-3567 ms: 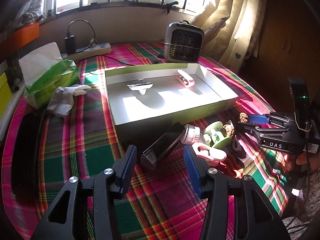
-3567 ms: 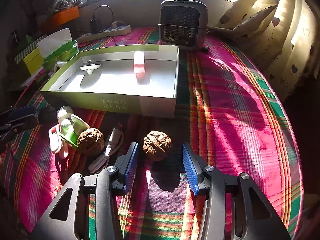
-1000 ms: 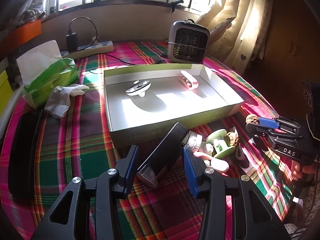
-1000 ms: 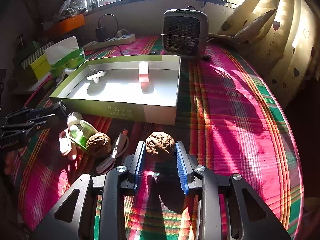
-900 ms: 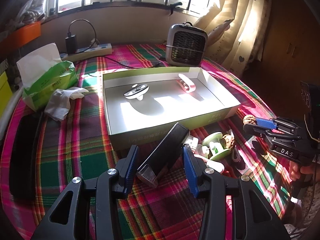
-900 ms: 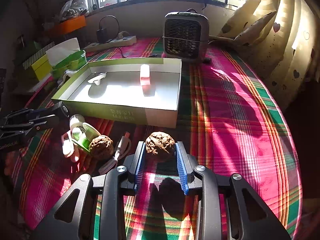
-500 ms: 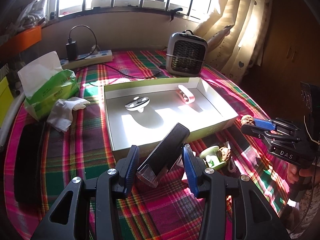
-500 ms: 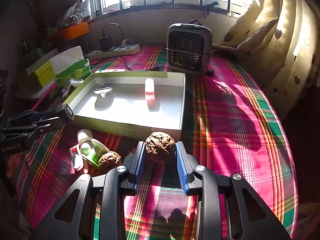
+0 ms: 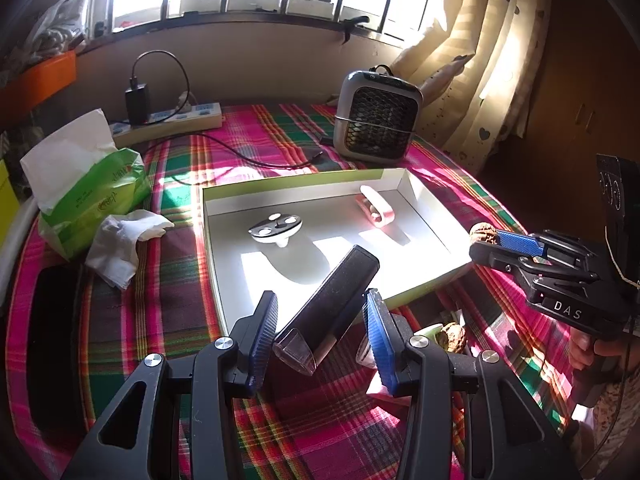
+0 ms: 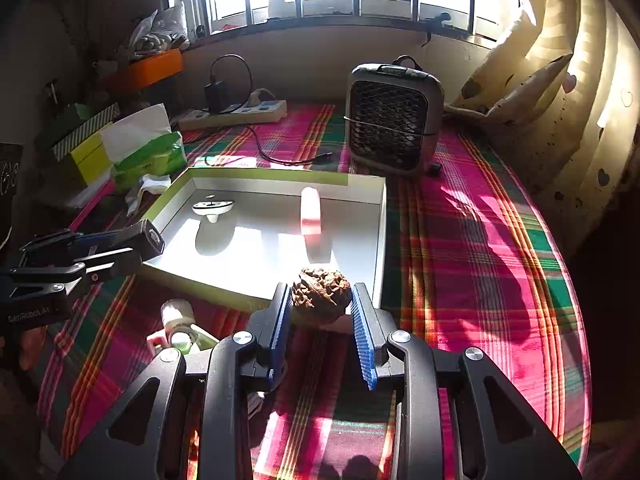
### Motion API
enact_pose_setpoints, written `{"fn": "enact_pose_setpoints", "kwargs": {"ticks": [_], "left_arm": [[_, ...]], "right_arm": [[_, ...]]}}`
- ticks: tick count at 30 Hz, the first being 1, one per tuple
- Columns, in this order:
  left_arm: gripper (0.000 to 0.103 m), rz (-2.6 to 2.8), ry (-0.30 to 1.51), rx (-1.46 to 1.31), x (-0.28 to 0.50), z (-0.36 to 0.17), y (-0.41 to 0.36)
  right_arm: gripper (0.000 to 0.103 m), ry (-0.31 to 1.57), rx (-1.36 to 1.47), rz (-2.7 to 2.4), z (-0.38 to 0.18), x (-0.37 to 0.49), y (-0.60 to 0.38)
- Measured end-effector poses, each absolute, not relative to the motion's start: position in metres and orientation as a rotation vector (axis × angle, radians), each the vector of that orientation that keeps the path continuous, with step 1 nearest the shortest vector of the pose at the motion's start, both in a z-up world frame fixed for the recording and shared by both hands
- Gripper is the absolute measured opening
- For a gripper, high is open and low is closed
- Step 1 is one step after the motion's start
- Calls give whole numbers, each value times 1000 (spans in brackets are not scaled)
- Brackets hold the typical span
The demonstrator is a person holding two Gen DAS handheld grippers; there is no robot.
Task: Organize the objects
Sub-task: 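Grasp the walnut with the right gripper while the left gripper lifts the flashlight toward the box, then lower the flashlight and walnut into the box and open both grippers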
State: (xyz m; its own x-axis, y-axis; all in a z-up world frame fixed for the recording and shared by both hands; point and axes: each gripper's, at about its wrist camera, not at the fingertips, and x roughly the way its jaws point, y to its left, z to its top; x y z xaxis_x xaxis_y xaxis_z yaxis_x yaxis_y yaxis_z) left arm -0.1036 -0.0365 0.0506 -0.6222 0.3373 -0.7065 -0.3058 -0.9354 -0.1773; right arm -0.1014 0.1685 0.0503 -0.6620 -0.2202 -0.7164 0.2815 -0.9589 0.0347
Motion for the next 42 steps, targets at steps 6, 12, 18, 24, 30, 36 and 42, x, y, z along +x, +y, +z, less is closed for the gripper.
{"fn": "enact_pose_setpoints", "kwargs": {"ticks": [6, 12, 18, 24, 30, 36, 42], "left_arm": [[42, 2540, -57, -1123, -118, 51, -32], [42, 2537, -70, -1133, -134, 50, -30], [42, 2529, -78, -1139, -147, 49, -23], [42, 2503, -104, -1190, -168, 39, -17], [42, 2493, -112, -1220, -183, 31, -11], [42, 2490, -88, -1237, -193, 24, -5], [42, 2491, -81, -1250, -200, 19, 0]], "right_arm": [[31, 123, 1123, -2632, 51, -120, 165], [31, 135, 1140, -2630, 49, -138, 162], [31, 160, 1160, -2636, 46, -160, 160], [31, 180, 1187, -2638, 38, -181, 159], [31, 209, 1220, -2631, 29, -197, 156], [32, 220, 1247, -2612, 21, -207, 153], [32, 237, 1260, -2607, 14, -211, 150]]}}
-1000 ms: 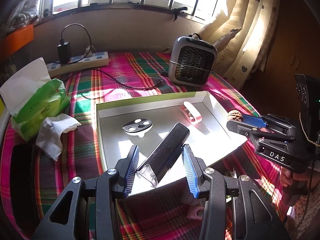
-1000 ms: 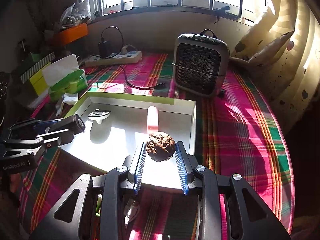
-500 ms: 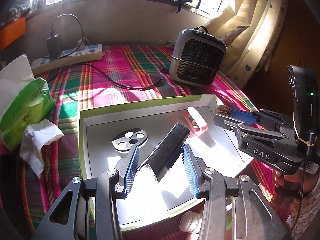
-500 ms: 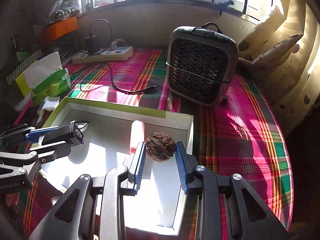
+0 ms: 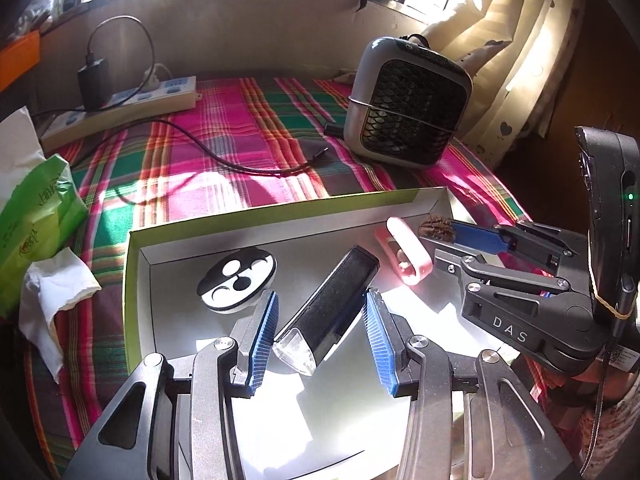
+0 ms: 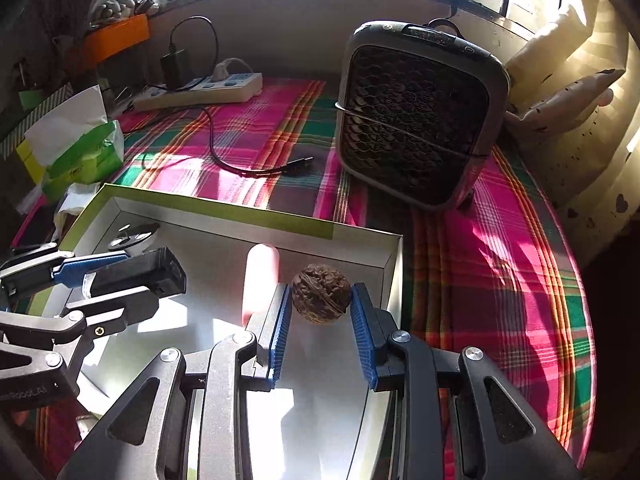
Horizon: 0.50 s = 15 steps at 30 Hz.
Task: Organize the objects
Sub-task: 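Lower the flashlight and walnut into the box and open both grippers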
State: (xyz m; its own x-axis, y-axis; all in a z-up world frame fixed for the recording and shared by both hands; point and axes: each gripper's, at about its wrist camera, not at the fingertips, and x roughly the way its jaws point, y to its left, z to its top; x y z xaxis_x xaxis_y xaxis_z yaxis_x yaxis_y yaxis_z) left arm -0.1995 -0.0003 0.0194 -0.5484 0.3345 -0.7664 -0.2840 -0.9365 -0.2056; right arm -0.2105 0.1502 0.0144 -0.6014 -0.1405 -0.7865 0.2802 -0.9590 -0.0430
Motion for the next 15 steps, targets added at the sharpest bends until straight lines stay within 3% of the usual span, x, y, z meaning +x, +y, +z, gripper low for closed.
{"fn": "enact_pose_setpoints", "kwargs": {"ticks": [15], "left_arm": [[42, 2501, -84, -1296, -208, 11, 0]], "right_arm": [[32, 266, 1252, -2607, 12, -213, 145]]}}
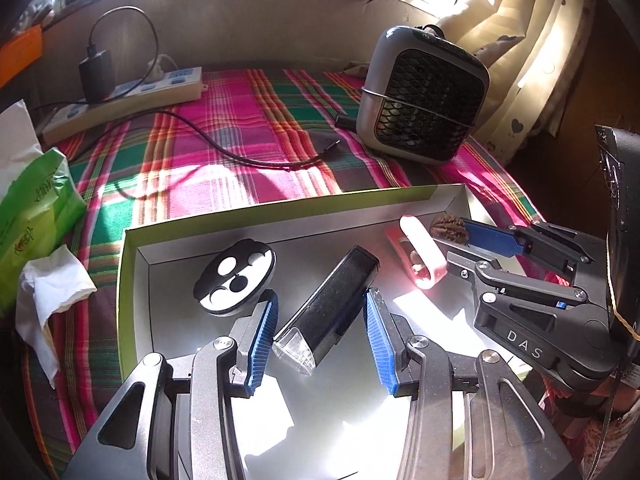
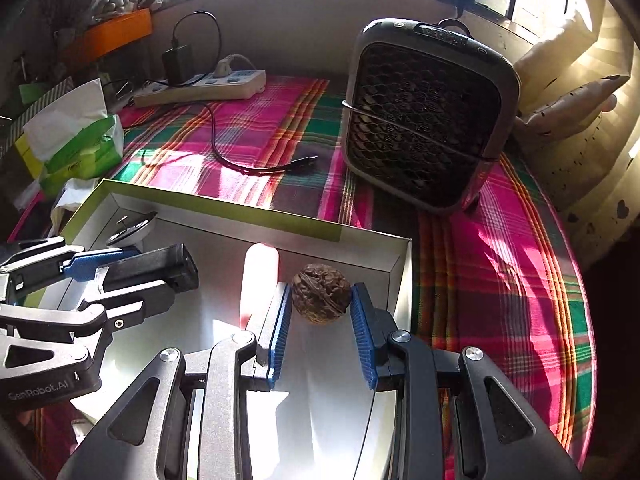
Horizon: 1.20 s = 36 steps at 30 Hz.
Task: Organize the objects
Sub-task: 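Lower the flashlight and walnut into the box and open both grippers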
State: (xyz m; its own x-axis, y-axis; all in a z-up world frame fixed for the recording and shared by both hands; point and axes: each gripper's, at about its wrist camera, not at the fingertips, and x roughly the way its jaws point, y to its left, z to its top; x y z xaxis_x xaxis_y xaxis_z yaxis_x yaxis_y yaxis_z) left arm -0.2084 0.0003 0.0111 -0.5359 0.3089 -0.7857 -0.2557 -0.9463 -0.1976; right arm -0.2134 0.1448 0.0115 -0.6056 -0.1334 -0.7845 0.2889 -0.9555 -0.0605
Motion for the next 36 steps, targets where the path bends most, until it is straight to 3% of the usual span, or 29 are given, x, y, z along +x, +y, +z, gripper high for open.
{"fn": "enact_pose_setpoints", "kwargs": {"ticks": [15, 19, 36], "left_arm": [[42, 2505, -68, -1296, -208, 11, 1], [43, 2507, -68, -1295, -208, 12, 1], [44, 2541, -66, -1239, -184, 28, -1]], "right_arm": [[32, 296, 1235, -2640, 11, -208, 143], [39, 293, 1229, -2643, 12, -207, 142], [40, 295, 1187, -2689, 28, -186, 145]]}}
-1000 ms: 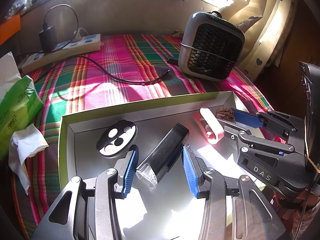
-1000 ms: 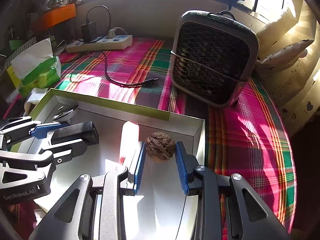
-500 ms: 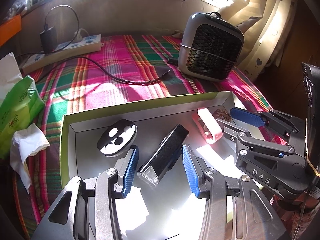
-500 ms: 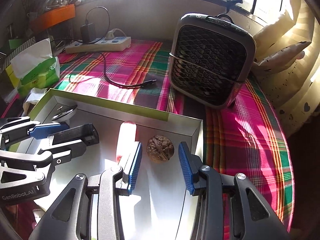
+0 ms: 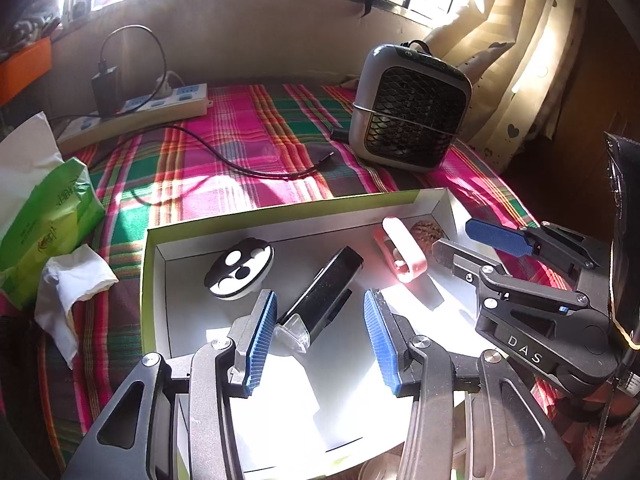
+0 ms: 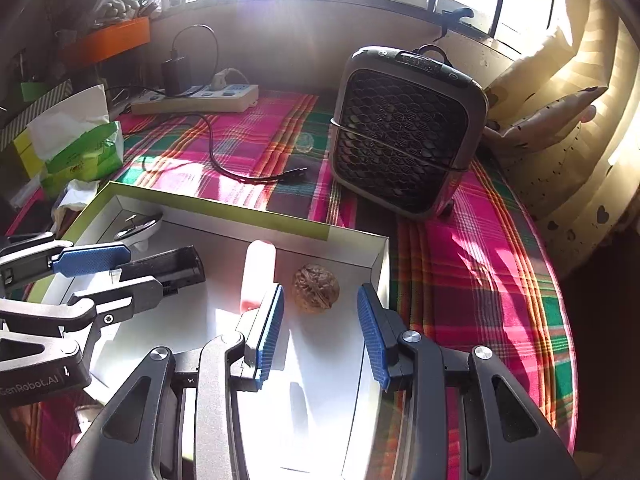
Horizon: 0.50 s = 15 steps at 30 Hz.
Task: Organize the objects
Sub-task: 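Lower the flashlight and walnut into the box and open both grippers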
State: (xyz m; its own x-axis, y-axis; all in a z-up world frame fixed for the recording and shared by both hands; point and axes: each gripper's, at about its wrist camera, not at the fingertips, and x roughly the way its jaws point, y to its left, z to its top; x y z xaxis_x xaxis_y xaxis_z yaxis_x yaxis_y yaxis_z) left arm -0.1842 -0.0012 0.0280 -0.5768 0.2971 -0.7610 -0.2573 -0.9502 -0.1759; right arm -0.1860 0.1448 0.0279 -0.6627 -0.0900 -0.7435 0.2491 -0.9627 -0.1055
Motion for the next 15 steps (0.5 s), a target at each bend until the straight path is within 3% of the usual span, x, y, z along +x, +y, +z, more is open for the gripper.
{"fn": "enact_pose_setpoints", "kwargs": {"ticks": [15], "left_arm": [[46, 2579, -88, -1184, -148, 44, -10]], "right_arm": [[40, 261, 1144, -2722, 43, -154, 154]]}}
